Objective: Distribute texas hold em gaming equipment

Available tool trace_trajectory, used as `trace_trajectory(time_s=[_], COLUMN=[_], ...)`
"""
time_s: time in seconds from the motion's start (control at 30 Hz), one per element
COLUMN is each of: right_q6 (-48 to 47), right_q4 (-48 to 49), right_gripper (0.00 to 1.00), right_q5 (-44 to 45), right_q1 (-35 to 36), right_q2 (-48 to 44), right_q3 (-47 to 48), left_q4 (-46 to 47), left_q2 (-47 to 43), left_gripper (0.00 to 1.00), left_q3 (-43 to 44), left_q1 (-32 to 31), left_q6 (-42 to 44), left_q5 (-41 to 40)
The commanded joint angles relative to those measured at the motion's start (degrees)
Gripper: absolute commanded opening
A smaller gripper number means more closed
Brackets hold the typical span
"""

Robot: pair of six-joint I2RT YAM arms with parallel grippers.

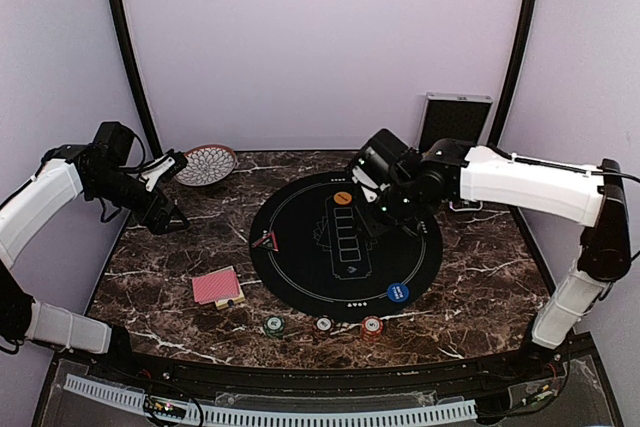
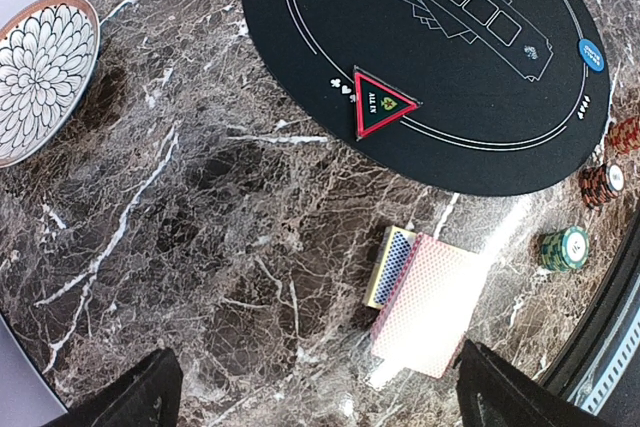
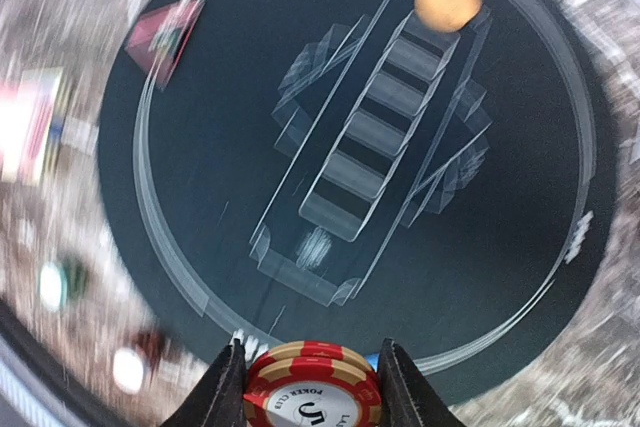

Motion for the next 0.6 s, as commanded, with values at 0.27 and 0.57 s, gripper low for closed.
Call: trace_trajectory(time_s=[0.27,0.57], right_q6=[-5.5,-7.5], right_q4=[10.3,11.8], right_gripper=[0.02,0.01], right_q5=[2.2,0.7], right_q1=[-13.8,-17.7], right_q2=[20.2,33.0], right_q3=[15.5,25.5], left_q4=[-2.5,-2.3], left_q2=[-1.8,-1.5], left_gripper=[0.99,0.99], left_q3=[1.8,1.5], left_q1=[-0.2,-0.2], left_q6=[1.2,0.9], left_q5=[0.8,1.3])
